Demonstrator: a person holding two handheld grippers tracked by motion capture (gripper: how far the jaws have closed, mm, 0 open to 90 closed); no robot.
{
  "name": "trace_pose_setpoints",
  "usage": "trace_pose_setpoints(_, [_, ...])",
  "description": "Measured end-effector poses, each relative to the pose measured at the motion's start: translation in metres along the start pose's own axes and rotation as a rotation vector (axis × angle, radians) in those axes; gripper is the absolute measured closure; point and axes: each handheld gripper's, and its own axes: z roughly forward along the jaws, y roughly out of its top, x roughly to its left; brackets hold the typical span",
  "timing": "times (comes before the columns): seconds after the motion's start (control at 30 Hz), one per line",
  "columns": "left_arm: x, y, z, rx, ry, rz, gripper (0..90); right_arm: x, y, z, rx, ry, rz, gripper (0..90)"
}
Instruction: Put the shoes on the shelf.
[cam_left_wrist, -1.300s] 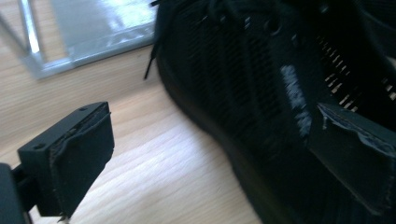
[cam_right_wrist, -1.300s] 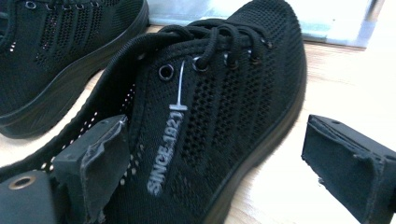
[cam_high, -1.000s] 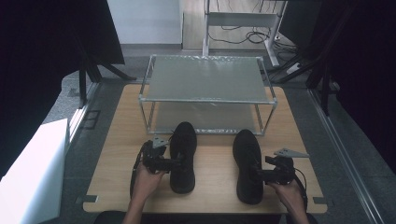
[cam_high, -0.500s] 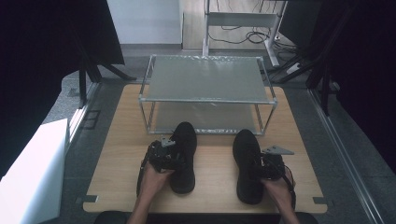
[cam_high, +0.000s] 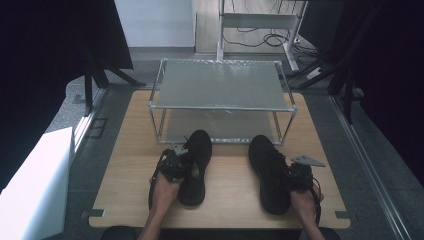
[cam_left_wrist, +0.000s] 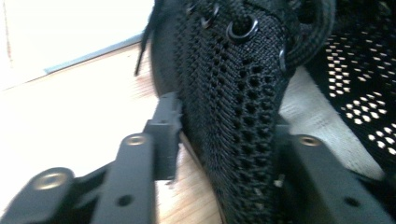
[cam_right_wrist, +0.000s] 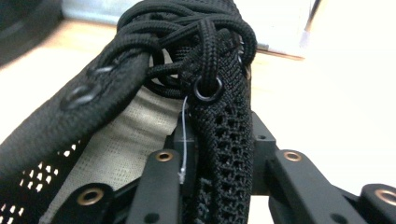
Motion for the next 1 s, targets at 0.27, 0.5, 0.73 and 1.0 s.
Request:
trace_pose_setpoints(0.27, [0.02, -0.004, -0.006, -0.027, -0.039, -0.036, 78.0, -0.009, -0.001, -0.002, -0.01, 0.07, 0.084, 75.8])
trace_pose_setpoints(0.5, [0.042, -0.009, -0.007, -0.052, -0.18, -0.139, 79.1, -0.007, 0.001, -0.001, -0.005, 0.141, 0.128, 76.3])
trace_pose_setpoints(0.73, [0.045, -0.007, -0.02, -0.099, -0.227, -0.165, 79.1, -0.008, 0.011, -0.008, -0.046, 0.251, 0.222, 76.3])
trace_pose_setpoints(1.0, [0.036, -0.001, -0.044, -0.166, -0.267, -0.177, 79.0, -0.002, 0.025, -0.018, -0.091, 0.303, 0.236, 76.2])
